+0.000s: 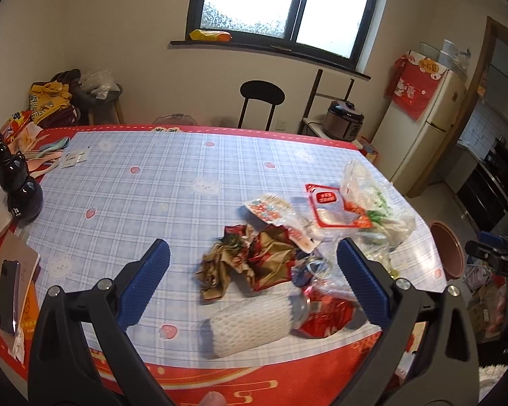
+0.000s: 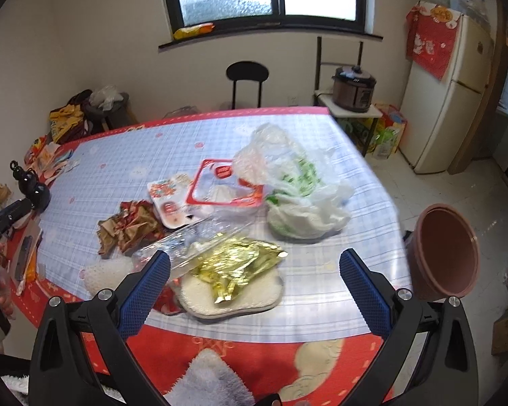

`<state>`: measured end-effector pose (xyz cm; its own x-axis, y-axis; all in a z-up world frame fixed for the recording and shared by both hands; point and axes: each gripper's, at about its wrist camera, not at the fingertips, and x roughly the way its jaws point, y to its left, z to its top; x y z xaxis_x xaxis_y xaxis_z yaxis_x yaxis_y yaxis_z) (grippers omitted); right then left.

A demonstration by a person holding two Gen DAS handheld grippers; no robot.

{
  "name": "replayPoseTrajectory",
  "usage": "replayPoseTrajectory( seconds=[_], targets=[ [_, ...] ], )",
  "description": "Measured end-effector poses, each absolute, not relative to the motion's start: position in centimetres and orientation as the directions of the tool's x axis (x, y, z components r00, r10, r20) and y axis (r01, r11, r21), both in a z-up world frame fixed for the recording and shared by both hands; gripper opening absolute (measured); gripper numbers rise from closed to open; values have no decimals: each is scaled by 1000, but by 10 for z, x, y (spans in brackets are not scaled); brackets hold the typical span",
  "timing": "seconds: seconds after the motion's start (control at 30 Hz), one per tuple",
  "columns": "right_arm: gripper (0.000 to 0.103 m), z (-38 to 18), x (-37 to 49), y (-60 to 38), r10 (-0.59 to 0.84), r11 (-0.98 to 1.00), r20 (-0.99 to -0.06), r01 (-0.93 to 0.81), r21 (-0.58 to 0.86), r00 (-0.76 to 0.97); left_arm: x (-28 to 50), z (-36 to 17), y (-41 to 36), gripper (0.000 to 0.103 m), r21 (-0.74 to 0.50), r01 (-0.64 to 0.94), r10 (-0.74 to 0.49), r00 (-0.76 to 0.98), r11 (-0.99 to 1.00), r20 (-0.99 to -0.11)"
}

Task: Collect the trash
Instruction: 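Grasp the clear plastic tray with the right gripper while the left gripper approaches the crumpled paper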

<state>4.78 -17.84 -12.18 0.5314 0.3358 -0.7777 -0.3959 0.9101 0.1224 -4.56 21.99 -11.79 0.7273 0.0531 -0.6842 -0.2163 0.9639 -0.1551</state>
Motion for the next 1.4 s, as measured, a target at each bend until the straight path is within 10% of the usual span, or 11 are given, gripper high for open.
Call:
replayPoseTrajectory(
  seconds=[0.63,1.4],
  targets=[
    [96,-165,48,-118,431,886,-809,-357,296,399,-33,-191,246,95,-203,-68,-112,643,977,-758],
    [51,-257,96,-104,445,894,-871,-48,445,209,-10,-210,256,91,-259,-116,-137,610,959,-780]
  ],
)
